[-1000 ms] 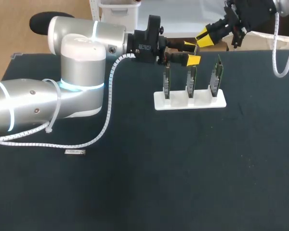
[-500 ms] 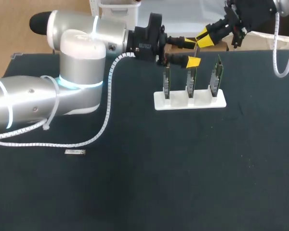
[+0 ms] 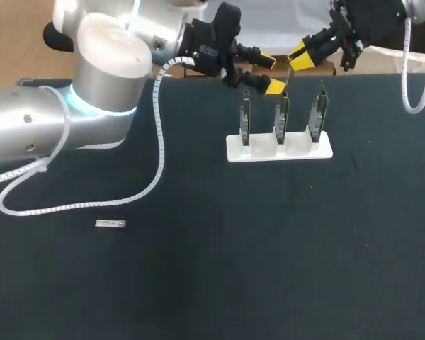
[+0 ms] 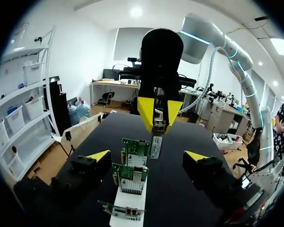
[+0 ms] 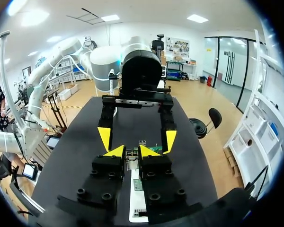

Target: Pick up the optical module with the left hand, and insert it into the network port with the right hand.

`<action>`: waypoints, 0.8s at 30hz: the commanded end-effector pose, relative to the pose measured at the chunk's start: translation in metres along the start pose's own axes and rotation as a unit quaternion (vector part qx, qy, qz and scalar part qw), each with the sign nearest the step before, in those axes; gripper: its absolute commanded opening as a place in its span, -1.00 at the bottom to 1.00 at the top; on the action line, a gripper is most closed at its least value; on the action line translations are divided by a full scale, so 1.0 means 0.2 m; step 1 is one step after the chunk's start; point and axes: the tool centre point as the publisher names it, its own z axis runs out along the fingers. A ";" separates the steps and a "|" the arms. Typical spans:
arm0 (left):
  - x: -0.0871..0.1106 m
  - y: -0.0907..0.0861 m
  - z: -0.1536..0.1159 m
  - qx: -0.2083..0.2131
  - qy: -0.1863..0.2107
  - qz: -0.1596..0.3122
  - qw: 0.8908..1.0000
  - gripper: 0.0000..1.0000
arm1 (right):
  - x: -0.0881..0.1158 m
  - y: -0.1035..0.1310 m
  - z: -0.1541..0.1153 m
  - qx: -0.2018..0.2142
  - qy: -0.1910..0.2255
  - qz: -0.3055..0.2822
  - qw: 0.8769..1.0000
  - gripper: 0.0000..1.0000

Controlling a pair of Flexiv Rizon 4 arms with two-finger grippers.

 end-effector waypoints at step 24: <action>0.08 -0.01 0.02 -0.008 0.054 0.008 0.998 1.00 | 0.01 0.00 -0.01 0.005 0.002 0.004 1.000 -1.00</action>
